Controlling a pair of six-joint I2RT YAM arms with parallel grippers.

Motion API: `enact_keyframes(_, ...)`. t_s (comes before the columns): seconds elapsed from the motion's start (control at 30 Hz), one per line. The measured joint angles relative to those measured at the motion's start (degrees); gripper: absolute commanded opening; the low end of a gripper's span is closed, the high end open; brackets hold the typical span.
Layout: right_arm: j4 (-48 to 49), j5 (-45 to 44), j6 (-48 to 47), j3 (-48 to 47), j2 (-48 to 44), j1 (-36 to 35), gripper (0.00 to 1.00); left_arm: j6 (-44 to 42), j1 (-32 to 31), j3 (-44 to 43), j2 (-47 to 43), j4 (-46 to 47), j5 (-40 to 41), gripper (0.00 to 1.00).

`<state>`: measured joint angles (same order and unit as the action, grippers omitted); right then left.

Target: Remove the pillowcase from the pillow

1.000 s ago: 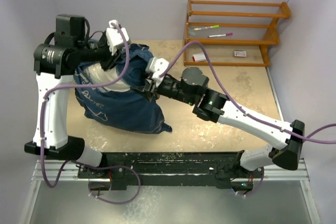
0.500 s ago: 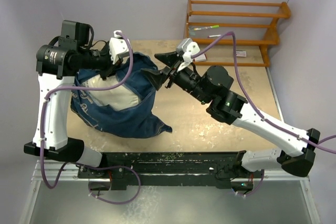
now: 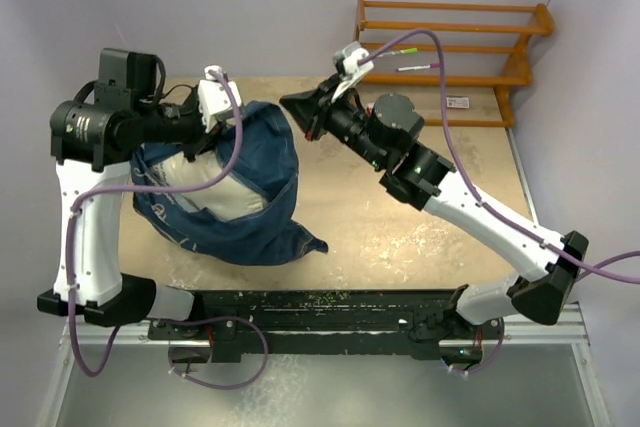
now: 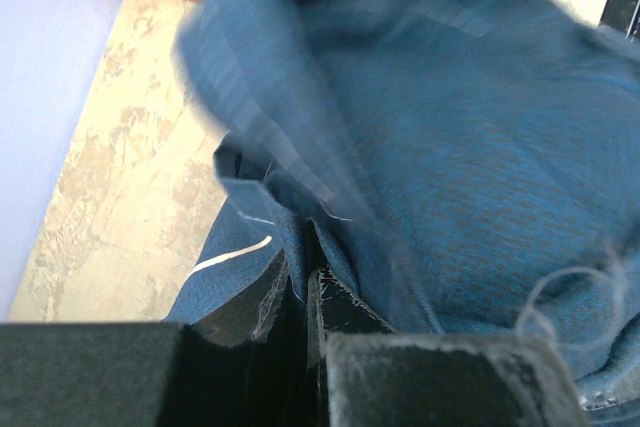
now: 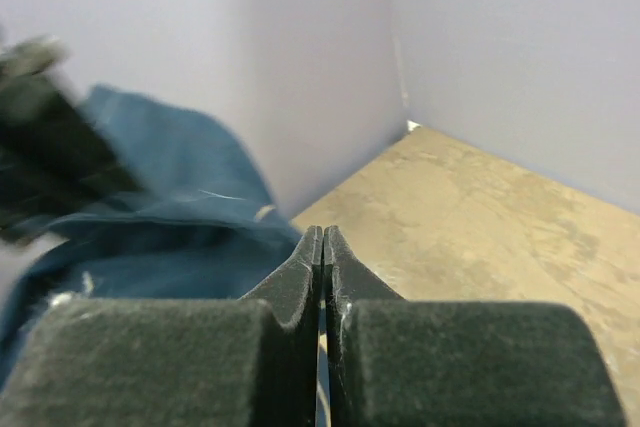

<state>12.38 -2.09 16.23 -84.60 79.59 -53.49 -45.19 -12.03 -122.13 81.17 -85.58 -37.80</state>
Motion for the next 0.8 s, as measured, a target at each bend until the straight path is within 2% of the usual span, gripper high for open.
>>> enact_keyframes(0.1,-0.4,-0.5,2.4,-1.7,1.9,3.2,0.0,-0.1,0.0,0.6,-2.6,-0.3,-1.5,0.0)
enact_keyframes(0.23,-1.6,-0.9,4.2,-7.7,7.1,4.0,0.02,0.0,0.0,1.9,-5.1,-1.5,-3.7,0.0)
enact_keyframes(0.3,-1.9,0.2,4.7,-8.2,8.2,4.0,0.42,0.0,0.0,1.9,-5.3,-2.1,-4.1,0.0)
enact_keyframes(0.33,-2.2,0.8,5.1,-7.8,8.3,4.0,0.56,0.0,0.0,1.9,-5.2,-2.1,-4.0,0.0)
enact_keyframes(0.4,-2.8,2.6,5.4,-5.5,7.0,4.0,0.71,0.0,0.0,2.1,-4.7,-2.0,-3.8,0.0)
enact_keyframes(0.6,-3.1,7.9,6.6,4.7,-5.3,4.0,0.82,0.0,0.0,2.8,-3.8,-1.9,-2.6,0.0)
enact_keyframes(0.7,-2.1,10.9,7.2,4.6,-10.2,4.0,0.88,0.0,0.0,2.8,-3.6,-1.9,-2.3,0.0)
enact_keyframes(0.8,-2.0,14.3,7.6,1.0,-11.3,3.4,0.89,0.0,0.0,2.7,-3.5,-1.9,-1.7,0.0)
